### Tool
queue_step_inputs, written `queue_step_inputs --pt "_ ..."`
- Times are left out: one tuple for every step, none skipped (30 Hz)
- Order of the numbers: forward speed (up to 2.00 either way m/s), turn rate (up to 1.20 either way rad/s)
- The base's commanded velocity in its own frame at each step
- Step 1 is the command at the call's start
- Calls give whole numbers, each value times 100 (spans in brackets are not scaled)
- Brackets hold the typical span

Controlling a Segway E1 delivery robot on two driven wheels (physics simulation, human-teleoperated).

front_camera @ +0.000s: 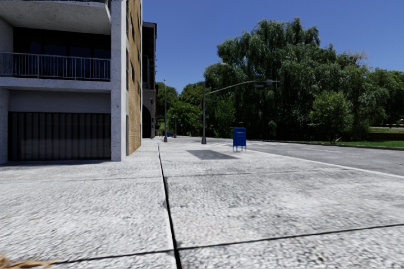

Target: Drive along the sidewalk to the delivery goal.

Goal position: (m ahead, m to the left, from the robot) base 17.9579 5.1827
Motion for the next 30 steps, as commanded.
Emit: queue_step_inputs --pt "200 0" --pt "200 0" --pt "200 0" --pt "200 0" --pt "200 0" --pt "200 0" --pt "200 10" --pt "200 15" --pt "200 16" --pt "200 16" --pt "200 19" --pt "200 21" --pt "200 22" --pt "200 22" --pt "200 22" --pt "200 22" --pt "200 22" --pt "200 22" --pt "200 21" --pt "200 21" --pt "200 21" --pt "200 21" --pt "200 21" --pt "200 21" --pt "200 21" --pt "200 21" --pt "200 21" --pt "200 21" --pt "200 21" --pt "200 21"
